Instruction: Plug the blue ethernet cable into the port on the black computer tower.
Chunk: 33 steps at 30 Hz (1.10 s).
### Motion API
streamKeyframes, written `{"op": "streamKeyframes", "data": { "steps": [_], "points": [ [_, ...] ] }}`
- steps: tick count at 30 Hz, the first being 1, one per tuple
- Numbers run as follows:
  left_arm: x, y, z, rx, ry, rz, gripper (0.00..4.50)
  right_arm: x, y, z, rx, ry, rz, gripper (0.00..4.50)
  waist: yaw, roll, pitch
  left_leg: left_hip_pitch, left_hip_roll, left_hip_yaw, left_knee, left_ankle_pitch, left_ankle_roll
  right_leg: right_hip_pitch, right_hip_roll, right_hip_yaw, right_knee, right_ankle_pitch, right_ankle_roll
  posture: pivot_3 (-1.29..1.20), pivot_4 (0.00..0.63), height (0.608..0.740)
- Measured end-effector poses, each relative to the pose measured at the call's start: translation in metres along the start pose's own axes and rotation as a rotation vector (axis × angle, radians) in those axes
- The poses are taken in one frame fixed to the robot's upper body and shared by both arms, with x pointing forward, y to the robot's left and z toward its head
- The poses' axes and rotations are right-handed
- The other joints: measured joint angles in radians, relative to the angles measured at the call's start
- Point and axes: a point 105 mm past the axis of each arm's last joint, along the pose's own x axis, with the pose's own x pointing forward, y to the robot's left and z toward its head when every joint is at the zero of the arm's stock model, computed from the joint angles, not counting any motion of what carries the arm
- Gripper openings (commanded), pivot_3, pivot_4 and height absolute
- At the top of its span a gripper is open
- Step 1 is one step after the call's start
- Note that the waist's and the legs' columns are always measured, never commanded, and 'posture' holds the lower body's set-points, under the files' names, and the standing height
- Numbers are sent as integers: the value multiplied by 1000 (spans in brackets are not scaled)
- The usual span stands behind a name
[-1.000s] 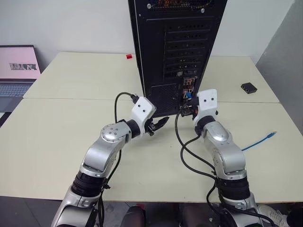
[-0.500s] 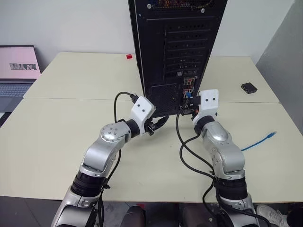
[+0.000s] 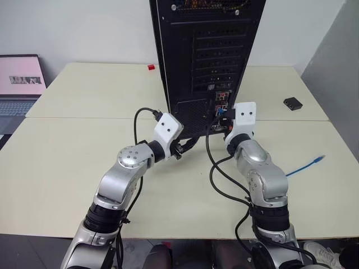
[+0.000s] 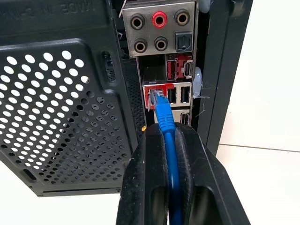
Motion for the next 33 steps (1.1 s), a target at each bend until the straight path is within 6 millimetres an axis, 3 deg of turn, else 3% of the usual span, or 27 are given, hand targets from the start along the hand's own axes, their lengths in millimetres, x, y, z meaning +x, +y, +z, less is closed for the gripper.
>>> {"op": "streamKeyframes", "data": {
  "steps": [22, 31, 33],
  "points": [
    [-3, 1, -6, -4, 14, 13, 2687, 18, 25, 7, 8, 68, 75, 0, -45, 1, 1, 2, 2, 2, 0, 0, 0, -2, 1, 4, 3, 1, -1, 0, 150, 740],
    [-3, 1, -7, -5, 16, 15, 2687, 20, 26, 7, -11, 68, 88, 0, -46, 1, 1, 2, 2, 3, -1, 0, 1, -3, 1, 5, 3, 1, -1, 0, 150, 740],
    [-3, 1, -7, -5, 16, 16, 2683, 20, 26, 7, -14, 68, 92, 673, -46, 1, 1, 2, 2, 3, -1, 0, 1, -3, 1, 5, 3, 1, -1, 0, 150, 740]
  ]
}}
